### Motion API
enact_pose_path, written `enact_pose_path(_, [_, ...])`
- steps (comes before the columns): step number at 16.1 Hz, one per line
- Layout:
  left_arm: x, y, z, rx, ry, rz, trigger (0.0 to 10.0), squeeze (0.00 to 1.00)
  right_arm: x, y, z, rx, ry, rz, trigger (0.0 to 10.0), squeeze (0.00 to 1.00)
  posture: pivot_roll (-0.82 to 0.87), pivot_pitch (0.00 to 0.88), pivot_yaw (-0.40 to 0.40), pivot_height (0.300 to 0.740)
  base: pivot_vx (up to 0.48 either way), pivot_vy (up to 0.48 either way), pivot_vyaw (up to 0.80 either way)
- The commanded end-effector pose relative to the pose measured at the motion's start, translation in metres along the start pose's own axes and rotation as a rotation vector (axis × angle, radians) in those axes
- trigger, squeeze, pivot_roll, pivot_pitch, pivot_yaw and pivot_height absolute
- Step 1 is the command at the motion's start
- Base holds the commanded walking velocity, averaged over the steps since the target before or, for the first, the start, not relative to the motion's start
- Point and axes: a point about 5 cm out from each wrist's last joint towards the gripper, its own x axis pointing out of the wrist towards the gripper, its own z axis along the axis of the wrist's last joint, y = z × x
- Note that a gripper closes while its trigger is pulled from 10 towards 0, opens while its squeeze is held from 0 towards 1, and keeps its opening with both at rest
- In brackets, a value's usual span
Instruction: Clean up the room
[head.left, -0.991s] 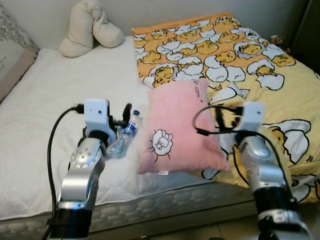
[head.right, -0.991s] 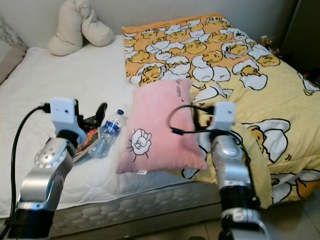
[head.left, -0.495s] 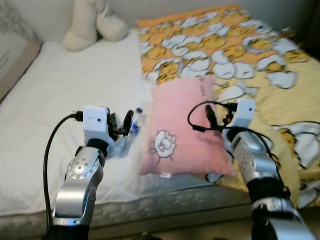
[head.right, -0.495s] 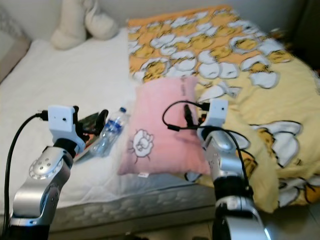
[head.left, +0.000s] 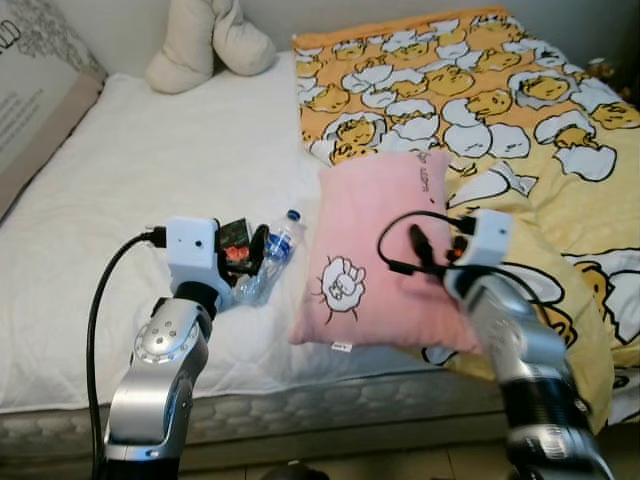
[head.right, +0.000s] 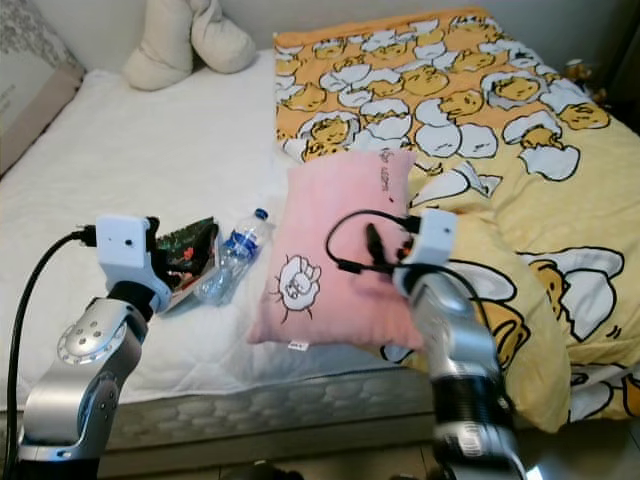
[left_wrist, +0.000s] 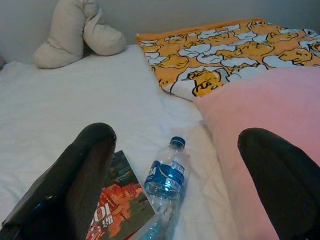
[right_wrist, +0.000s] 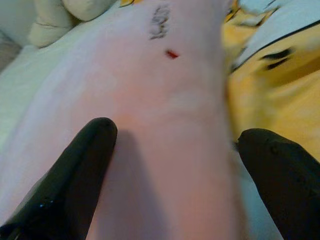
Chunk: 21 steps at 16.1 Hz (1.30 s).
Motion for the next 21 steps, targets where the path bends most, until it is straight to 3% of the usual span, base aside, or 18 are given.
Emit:
enact_pose_path(1, [-0.002,0.005,0.002,0.005,-0.001,0.023,10.0,0.0,-0.007,0.01,0.006,-0.066,-0.018,0.012,10.0,0.0,-0.09,0.0,0.158,0.74,0.0,0.0,0.0])
enact_pose_path(3, [-0.002,0.004,0.001,0.003,0.001,0.021,10.0,0.0,-0.013,0.012,0.006,-0.078,-0.019,0.016,10.0,0.0,-0.09,0.0,0.16,0.74,0.0,0.0,0.0])
enact_pose_path(7, [0.001,0.001,0.001,-0.002,0.004,0.01,10.0,0.0,-0.015,0.019,-0.02,0.009,0.122,0.058,10.0,0.0,-0.1,0.0,0.169,0.74,0.0,0.0,0.0])
enact_pose_path(9, [0.001,-0.001,0.003,0.009,0.005,-0.011,10.0,0.0,0.004,0.014,-0.039,0.05,0.195,0.105,10.0,0.0,-0.09,0.0,0.185,0.74,0.0,0.0,0.0])
enact_pose_path(14, [-0.006,0.007,0.005,0.039,0.019,-0.009,10.0,0.0,0.022,0.005,-0.054,0.118,0.272,0.064,10.0,0.0,-0.03,0.003,0.203,0.74,0.0,0.0,0.0])
enact_pose_path(15, [-0.008,0.008,0.005,0.043,0.025,-0.007,10.0,0.0,0.027,0.01,-0.057,0.124,0.273,0.073,0.0,0.0,-0.03,0.011,0.207,0.74,0.0,0.0,0.0])
enact_pose_path(19, [-0.009,0.001,-0.008,0.015,0.102,-0.049,10.0,0.0,0.034,0.027,-0.06,0.12,0.26,0.129,0.0,0.0,-0.03,0.028,0.206,0.74,0.0,0.0,0.0])
enact_pose_path(21, [-0.01,0.0,-0.012,0.009,0.113,-0.056,10.0,0.0,0.034,0.027,-0.059,0.129,0.241,0.144,0.0,0.0,-0.04,0.032,0.205,0.74,0.0,0.0,0.0])
